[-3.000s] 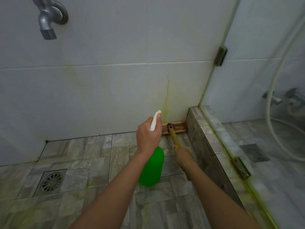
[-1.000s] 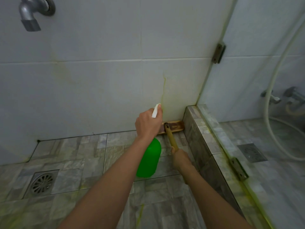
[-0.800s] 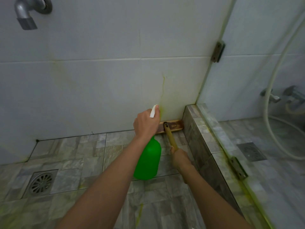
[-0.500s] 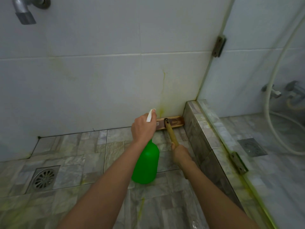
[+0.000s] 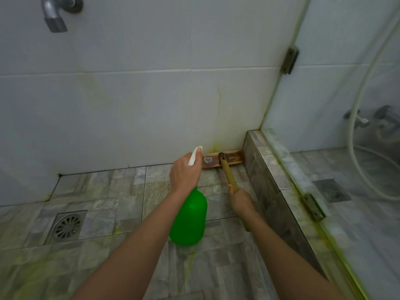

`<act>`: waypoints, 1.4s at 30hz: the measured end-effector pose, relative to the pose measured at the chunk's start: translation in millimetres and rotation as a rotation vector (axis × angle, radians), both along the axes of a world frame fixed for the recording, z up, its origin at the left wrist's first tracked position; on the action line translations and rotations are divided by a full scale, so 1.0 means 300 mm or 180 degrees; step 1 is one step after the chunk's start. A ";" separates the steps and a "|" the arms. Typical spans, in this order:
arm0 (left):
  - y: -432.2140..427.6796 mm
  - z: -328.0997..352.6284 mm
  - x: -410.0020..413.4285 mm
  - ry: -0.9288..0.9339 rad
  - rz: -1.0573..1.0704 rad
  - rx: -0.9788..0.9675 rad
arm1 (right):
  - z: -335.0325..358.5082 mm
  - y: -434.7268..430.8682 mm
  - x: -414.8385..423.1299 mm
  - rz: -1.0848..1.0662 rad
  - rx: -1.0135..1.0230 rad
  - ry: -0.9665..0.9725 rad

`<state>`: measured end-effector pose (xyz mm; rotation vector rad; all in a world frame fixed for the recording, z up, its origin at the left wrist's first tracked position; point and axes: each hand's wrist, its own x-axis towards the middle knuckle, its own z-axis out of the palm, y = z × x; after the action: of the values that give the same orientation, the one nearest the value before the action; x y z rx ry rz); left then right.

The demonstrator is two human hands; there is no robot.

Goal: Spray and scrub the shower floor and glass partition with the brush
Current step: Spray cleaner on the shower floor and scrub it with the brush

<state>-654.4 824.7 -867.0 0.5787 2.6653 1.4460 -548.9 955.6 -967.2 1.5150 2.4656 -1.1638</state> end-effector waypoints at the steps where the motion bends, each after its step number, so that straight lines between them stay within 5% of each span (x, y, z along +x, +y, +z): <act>1: -0.012 0.001 0.001 0.0023 -0.0020 0.0011 | -0.007 -0.005 0.008 -0.0040 0.0017 0.0094; 8: -0.058 0.046 0.001 0.0335 0.0050 0.0346 | -0.005 -0.063 0.014 -0.0298 0.0236 0.0762; 18: -0.061 0.155 0.005 0.0953 0.0181 0.0850 | 0.292 -0.048 -0.127 -0.0413 0.0780 0.2057; 24: -0.085 0.155 0.012 0.0772 0.0271 0.0684 | 0.045 -0.077 -0.024 -0.0269 0.0268 0.0931; 29: -0.132 0.074 0.025 0.0596 0.0129 0.0434 | 0.063 -0.065 -0.044 -0.0223 0.0412 0.0970; 42: -0.164 -0.074 0.062 -0.0073 0.0152 0.0103 | 0.146 -0.011 -0.016 0.0260 -0.0138 -0.0276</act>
<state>-635.8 775.6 -889.1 0.5007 2.6607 1.5010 -553.8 952.4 -923.3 1.4081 2.4056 -1.1064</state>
